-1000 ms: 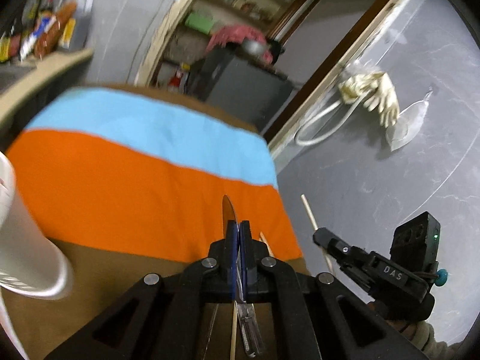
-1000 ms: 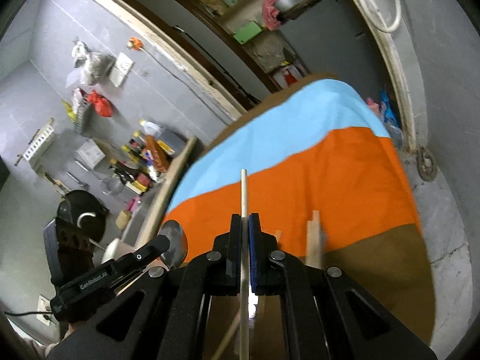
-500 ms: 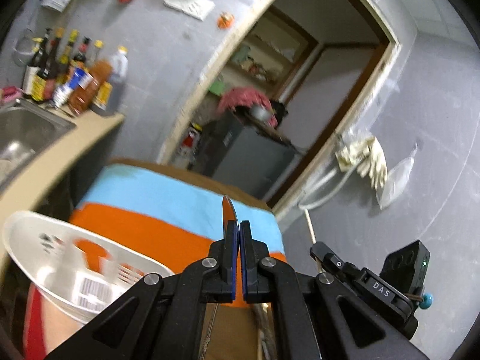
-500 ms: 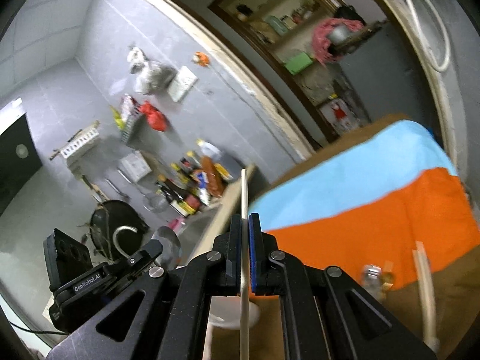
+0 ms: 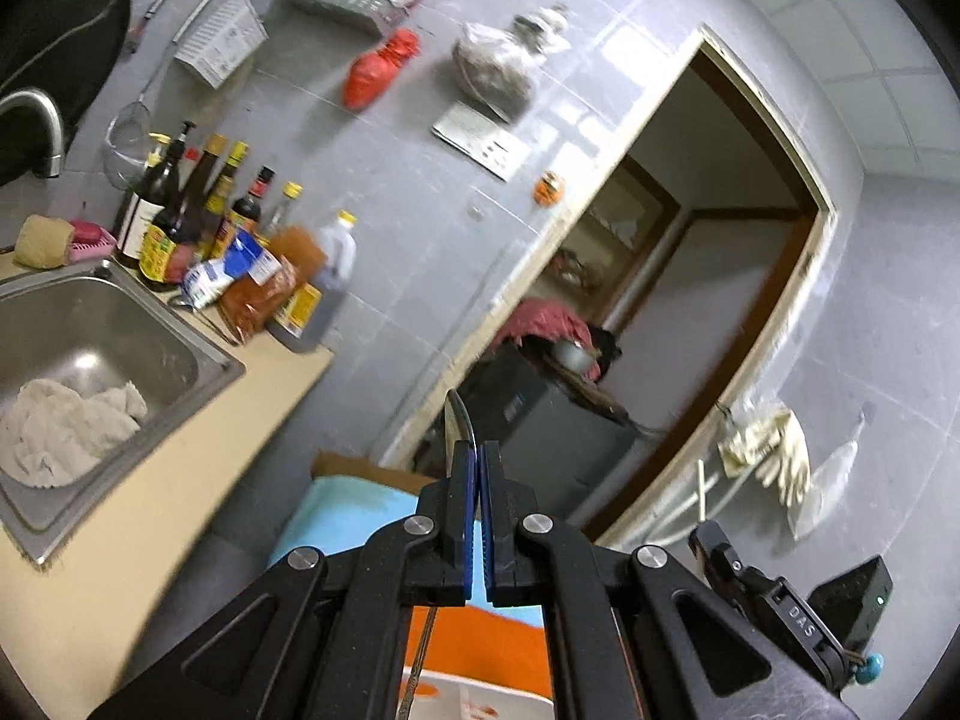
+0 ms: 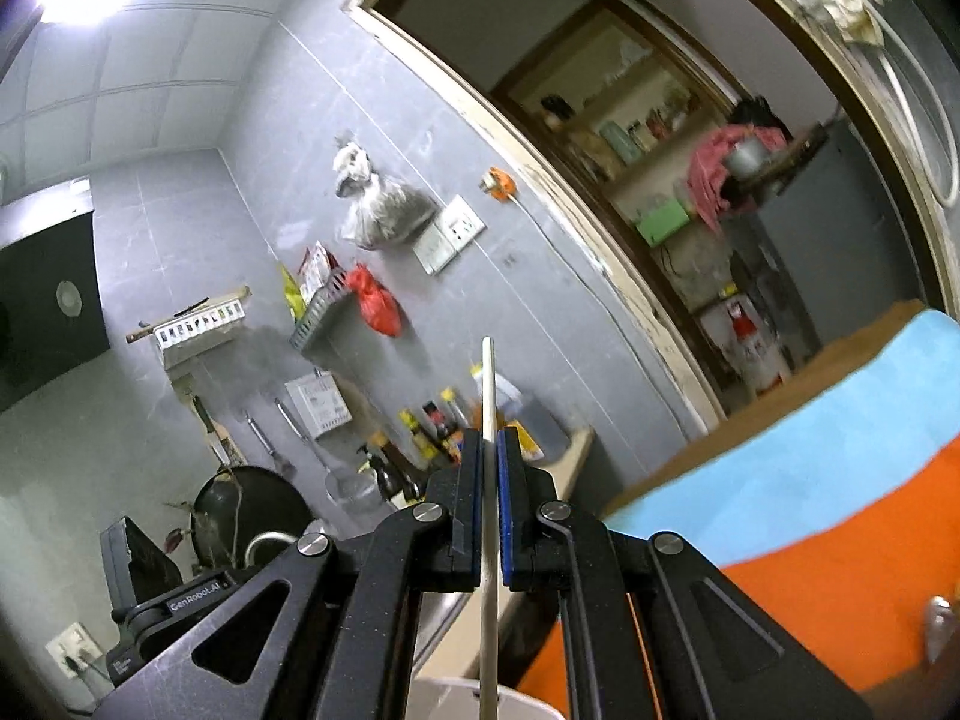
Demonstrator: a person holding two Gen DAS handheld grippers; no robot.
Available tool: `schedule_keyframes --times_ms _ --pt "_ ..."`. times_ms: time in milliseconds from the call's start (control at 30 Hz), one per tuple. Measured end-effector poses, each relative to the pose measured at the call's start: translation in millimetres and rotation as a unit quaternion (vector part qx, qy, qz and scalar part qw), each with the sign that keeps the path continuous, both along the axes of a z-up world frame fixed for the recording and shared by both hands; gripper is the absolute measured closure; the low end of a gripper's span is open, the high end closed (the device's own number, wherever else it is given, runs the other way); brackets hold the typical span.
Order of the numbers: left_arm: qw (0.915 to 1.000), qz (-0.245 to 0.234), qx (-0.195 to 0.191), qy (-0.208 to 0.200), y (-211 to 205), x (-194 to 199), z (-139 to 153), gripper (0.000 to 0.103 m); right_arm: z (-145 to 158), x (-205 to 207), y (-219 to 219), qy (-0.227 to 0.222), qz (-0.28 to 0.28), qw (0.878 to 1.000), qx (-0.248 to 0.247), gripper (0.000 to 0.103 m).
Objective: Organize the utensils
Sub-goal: 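Carry the chopstick with the right gripper over the white basket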
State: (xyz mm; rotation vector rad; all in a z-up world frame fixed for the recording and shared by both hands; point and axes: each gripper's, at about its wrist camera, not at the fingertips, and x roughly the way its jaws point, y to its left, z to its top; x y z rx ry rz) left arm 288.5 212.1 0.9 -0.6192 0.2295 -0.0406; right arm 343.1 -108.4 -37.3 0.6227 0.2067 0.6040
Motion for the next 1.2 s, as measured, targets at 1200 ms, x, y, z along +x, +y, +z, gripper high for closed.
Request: schedule_keyframes --times_ms 1200 --pt "0.9968 0.003 -0.040 -0.069 24.9 -2.7 -45.1 0.101 -19.2 -34.1 53.3 -0.104 -0.156 0.980 -0.062 0.098"
